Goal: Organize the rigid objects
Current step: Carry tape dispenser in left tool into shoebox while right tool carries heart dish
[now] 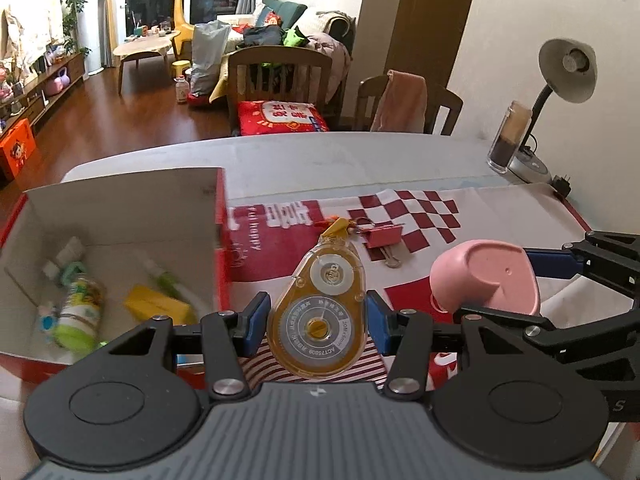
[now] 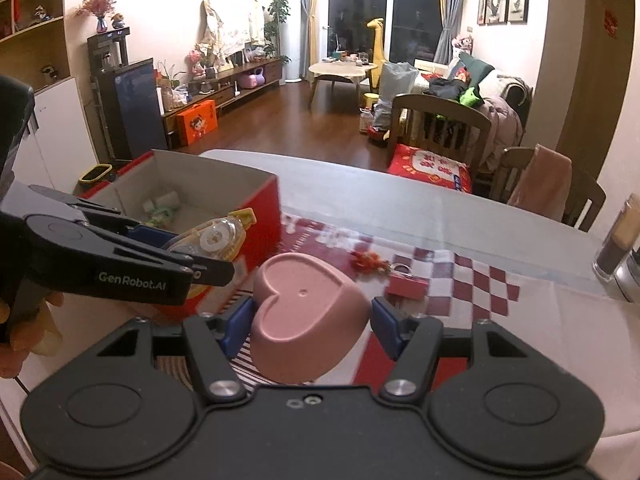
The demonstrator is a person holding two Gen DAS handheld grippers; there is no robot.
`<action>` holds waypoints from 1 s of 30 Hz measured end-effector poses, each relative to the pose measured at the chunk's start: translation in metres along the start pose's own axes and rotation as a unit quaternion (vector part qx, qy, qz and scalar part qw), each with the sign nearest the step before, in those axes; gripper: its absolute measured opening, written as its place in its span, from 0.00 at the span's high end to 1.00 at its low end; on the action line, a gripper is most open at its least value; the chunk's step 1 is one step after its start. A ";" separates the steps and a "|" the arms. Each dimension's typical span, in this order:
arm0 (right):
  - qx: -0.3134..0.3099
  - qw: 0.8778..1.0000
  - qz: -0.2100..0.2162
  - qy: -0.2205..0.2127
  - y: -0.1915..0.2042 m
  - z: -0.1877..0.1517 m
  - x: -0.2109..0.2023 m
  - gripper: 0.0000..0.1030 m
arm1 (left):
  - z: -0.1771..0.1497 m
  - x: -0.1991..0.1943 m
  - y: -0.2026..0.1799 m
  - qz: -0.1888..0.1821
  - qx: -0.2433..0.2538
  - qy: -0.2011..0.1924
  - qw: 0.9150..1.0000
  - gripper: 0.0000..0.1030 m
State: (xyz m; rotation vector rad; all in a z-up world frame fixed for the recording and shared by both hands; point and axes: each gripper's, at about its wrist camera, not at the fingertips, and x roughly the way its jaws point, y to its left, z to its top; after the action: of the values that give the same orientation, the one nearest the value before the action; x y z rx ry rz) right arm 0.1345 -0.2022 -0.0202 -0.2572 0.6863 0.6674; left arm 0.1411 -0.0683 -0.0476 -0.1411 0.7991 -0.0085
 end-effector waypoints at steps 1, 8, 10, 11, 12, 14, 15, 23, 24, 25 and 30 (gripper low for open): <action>0.000 1.000 0.002 -0.001 0.005 0.002 0.001 0.39 | 0.000 -0.004 0.005 0.000 -0.001 -0.001 1.000 0.51; -0.010 1.000 0.011 -0.008 0.043 0.017 0.009 0.39 | -0.001 -0.031 0.040 0.001 -0.005 -0.016 1.000 0.52; -0.014 1.000 0.013 -0.009 0.053 0.020 0.012 0.39 | -0.002 -0.035 0.053 0.004 -0.010 -0.016 1.000 0.51; -0.016 1.000 0.015 -0.009 0.058 0.023 0.015 0.39 | -0.003 -0.037 0.060 0.005 -0.012 -0.017 1.000 0.51; -0.018 1.000 0.016 -0.008 0.063 0.025 0.018 0.39 | -0.003 -0.038 0.066 0.009 -0.013 -0.017 1.000 0.51; -0.022 1.000 0.019 -0.007 0.072 0.028 0.024 0.39 | -0.004 -0.041 0.080 0.015 -0.016 -0.018 1.000 0.51; -0.023 1.000 0.020 -0.006 0.077 0.030 0.028 0.39 | -0.005 -0.042 0.086 0.017 -0.017 -0.019 1.000 0.52; -0.037 0.999 0.027 0.009 0.108 0.049 0.066 0.39 | -0.005 -0.040 0.136 0.040 -0.033 -0.011 0.999 0.51; -0.040 0.999 0.028 0.012 0.111 0.051 0.072 0.39 | -0.004 -0.039 0.143 0.044 -0.036 -0.010 0.998 0.51; -0.042 0.999 0.028 0.015 0.114 0.053 0.079 0.39 | -0.004 -0.036 0.149 0.049 -0.038 -0.009 0.998 0.51; -0.050 0.998 0.025 0.032 0.125 0.058 0.106 0.39 | 0.005 -0.018 0.183 0.059 -0.050 0.008 0.997 0.51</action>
State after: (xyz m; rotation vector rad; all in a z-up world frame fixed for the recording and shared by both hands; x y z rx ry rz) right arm 0.1447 -0.0308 -0.0473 -0.3547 0.7228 0.7448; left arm 0.1241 0.1144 -0.0551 -0.1875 0.8232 0.1421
